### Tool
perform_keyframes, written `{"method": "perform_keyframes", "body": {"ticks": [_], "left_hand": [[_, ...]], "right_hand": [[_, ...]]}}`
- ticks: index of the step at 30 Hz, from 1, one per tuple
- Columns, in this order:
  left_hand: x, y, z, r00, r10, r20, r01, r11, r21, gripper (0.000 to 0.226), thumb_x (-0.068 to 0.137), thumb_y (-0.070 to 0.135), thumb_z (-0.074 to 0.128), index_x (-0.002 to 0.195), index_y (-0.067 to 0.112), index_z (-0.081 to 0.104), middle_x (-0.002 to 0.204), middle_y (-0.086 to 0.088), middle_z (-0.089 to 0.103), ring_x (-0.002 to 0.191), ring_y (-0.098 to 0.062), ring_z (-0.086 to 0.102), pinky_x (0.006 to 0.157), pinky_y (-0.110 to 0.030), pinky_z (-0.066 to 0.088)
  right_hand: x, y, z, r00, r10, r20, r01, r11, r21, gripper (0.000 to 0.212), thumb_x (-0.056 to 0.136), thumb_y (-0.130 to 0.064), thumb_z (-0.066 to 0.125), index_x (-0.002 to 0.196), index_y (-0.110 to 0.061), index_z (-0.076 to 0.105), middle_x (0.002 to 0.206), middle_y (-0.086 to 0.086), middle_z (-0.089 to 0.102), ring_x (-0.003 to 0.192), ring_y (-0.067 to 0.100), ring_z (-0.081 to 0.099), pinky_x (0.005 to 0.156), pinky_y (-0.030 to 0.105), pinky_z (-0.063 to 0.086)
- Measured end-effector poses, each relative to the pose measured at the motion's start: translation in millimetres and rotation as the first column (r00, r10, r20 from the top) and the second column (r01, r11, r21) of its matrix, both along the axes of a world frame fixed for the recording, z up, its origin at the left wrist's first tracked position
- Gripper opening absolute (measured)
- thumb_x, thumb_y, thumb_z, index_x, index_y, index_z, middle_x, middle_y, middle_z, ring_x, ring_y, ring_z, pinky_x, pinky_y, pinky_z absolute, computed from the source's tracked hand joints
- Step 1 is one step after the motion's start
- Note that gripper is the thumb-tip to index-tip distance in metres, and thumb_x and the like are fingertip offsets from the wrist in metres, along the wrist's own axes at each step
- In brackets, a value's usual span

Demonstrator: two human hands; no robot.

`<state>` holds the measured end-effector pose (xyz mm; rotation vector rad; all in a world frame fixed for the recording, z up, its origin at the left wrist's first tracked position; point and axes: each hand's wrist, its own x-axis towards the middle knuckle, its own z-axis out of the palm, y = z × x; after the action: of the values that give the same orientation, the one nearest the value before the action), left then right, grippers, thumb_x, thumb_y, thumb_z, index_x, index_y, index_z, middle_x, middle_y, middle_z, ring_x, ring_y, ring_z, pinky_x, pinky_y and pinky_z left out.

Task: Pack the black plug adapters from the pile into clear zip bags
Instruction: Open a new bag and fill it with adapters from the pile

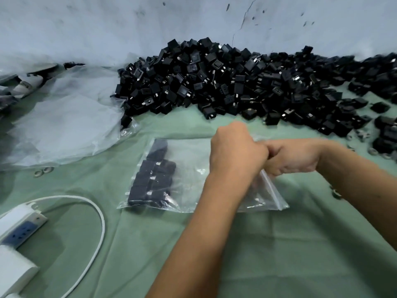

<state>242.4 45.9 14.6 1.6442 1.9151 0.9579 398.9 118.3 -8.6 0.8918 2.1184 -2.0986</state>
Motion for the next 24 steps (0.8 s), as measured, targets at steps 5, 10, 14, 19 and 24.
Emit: {"method": "perform_keyframes", "body": {"ticks": [5, 10, 14, 19, 24], "left_hand": [[12, -2, -24, 0.999, -0.023, 0.041, 0.028, 0.99, -0.136, 0.013, 0.075, 0.017, 0.054, 0.082, 0.01, 0.063, 0.08, -0.014, 0.07, 0.076, -0.036, 0.071, 0.072, -0.043, 0.062], [22, 1, -37, 1.0, -0.027, -0.005, 0.026, 0.986, -0.165, 0.013, 0.074, 0.014, 0.053, 0.078, 0.006, 0.063, 0.072, -0.014, 0.068, 0.071, -0.033, 0.068, 0.07, -0.042, 0.062], [20, 5, -38, 1.0, -0.013, 0.025, 0.018, 0.979, -0.201, 0.023, 0.069, 0.017, 0.051, 0.08, 0.002, 0.064, 0.07, -0.015, 0.07, 0.068, -0.035, 0.07, 0.07, -0.043, 0.062], [15, 8, -44, 0.997, -0.01, 0.078, 0.028, 0.971, -0.238, 0.027, 0.064, 0.012, 0.048, 0.079, -0.005, 0.064, 0.062, -0.017, 0.07, 0.062, -0.034, 0.072, 0.063, -0.047, 0.063], [11, 9, -45, 0.989, 0.026, 0.143, 0.012, 0.967, -0.255, 0.019, 0.069, 0.009, 0.049, 0.071, 0.004, 0.067, 0.051, -0.009, 0.067, 0.048, -0.026, 0.07, 0.065, -0.043, 0.065]], "right_hand": [[28, 37, -3, 0.824, -0.566, 0.022, 0.492, 0.734, 0.469, 0.01, 0.095, -0.008, 0.07, 0.088, -0.013, 0.074, 0.076, 0.008, 0.071, 0.064, 0.02, 0.062, 0.047, 0.022, 0.046], [21, 75, -18, 0.667, -0.729, 0.157, -0.005, 0.207, 0.978, 0.05, 0.095, -0.008, 0.062, 0.144, -0.012, 0.054, 0.138, 0.014, 0.051, 0.121, 0.038, 0.052, 0.101, 0.047, 0.049], [18, 76, -23, 0.643, -0.732, 0.226, -0.144, 0.173, 0.974, 0.035, 0.094, -0.001, 0.059, 0.128, -0.006, 0.054, 0.126, 0.016, 0.043, 0.09, 0.043, 0.058, 0.081, 0.051, 0.055], [20, 59, -3, 0.562, -0.772, 0.297, -0.151, 0.258, 0.954, 0.022, 0.098, -0.017, 0.068, 0.113, -0.002, 0.065, 0.119, 0.019, 0.054, 0.101, 0.045, 0.062, 0.086, 0.046, 0.054], [23, 10, 20, 0.841, -0.505, 0.193, 0.272, 0.704, 0.656, 0.022, 0.102, -0.028, 0.065, 0.1, -0.007, 0.072, 0.09, 0.008, 0.076, 0.08, 0.025, 0.075, 0.05, 0.028, 0.053]]}}
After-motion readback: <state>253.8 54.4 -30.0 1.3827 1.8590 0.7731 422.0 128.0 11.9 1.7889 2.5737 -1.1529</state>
